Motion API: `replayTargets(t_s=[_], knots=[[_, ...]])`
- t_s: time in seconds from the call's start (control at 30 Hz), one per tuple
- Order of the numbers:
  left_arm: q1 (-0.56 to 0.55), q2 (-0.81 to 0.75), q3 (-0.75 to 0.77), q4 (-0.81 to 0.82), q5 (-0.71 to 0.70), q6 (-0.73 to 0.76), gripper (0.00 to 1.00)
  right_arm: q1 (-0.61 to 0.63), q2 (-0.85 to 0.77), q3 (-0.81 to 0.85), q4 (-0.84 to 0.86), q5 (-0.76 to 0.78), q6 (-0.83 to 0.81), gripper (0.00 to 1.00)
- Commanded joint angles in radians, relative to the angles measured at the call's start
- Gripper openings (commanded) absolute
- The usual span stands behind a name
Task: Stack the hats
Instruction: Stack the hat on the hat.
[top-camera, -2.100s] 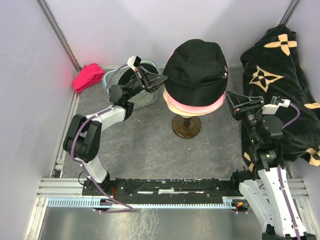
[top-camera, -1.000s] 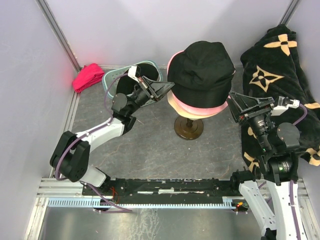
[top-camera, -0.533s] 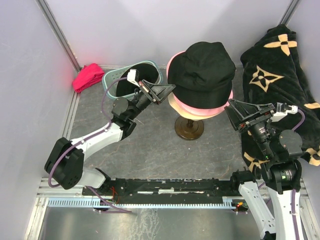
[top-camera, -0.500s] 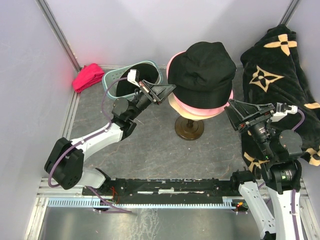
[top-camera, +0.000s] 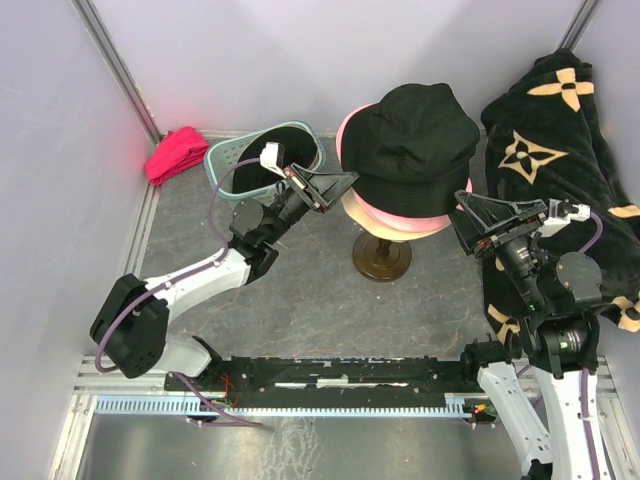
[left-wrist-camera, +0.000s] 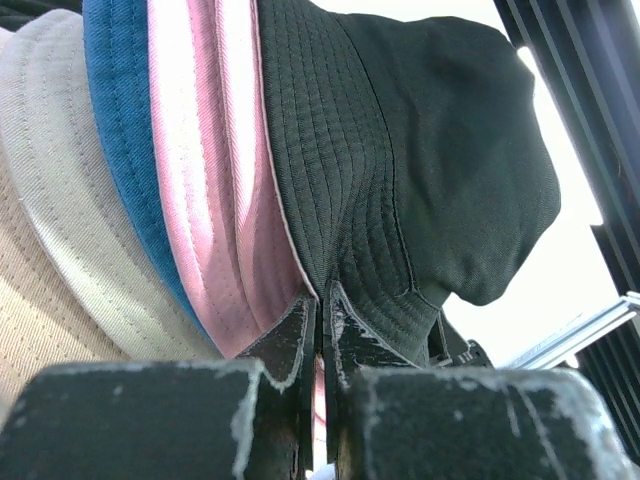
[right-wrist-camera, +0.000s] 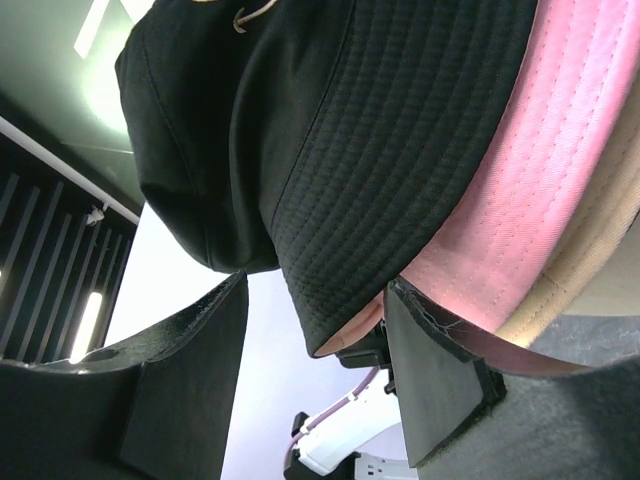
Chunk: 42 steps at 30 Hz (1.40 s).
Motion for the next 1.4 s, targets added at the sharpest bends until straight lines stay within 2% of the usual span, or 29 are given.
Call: replayTargets(t_s=[0.0,0.13,0.27,0.63,0.8,0.83,0.97,1.1,1.27,1.37], knots=[[-0.031,0.034,-0.018,-0.064,0.006,0.071,0.03,-0.002,0.020,-0.013,0.086,-0.024,0.022,0.64],[-0.042,0.038,-0.028,-0.054,-0.006,0.074,0.03,-0.002,0.031,-0.021,0.112,-0.021,0.033,0.62],[-0.052,0.030,-0.048,-0.040,-0.031,0.078,0.03,-0.002,0.035,-0.026,0.128,-0.020,0.043,0.55],[-0.084,-0.004,-0.094,-0.053,-0.167,0.108,0.03,-0.002,0.019,-0.047,0.155,-0.041,0.069,0.61],[-0.093,-0.011,-0.102,-0.056,-0.196,0.124,0.03,-0.002,0.026,-0.055,0.172,-0.033,0.074,0.59],[-0.094,-0.012,-0.103,-0.055,-0.196,0.124,0.03,-0.001,0.031,-0.054,0.176,-0.032,0.073,0.57],[-0.094,-0.024,-0.120,-0.043,-0.209,0.125,0.11,0.000,0.045,-0.048,0.181,-0.033,0.059,0.28],[-0.093,-0.049,-0.125,-0.058,-0.225,0.139,0.31,-0.001,0.044,-0.059,0.180,-0.043,0.055,0.09],[-0.082,-0.089,-0.111,-0.106,-0.238,0.157,0.49,-0.001,0.043,-0.068,0.178,-0.054,0.046,0.02],[-0.048,-0.119,-0.101,-0.126,-0.239,0.153,0.53,-0.002,0.042,-0.069,0.173,-0.058,0.039,0.02]])
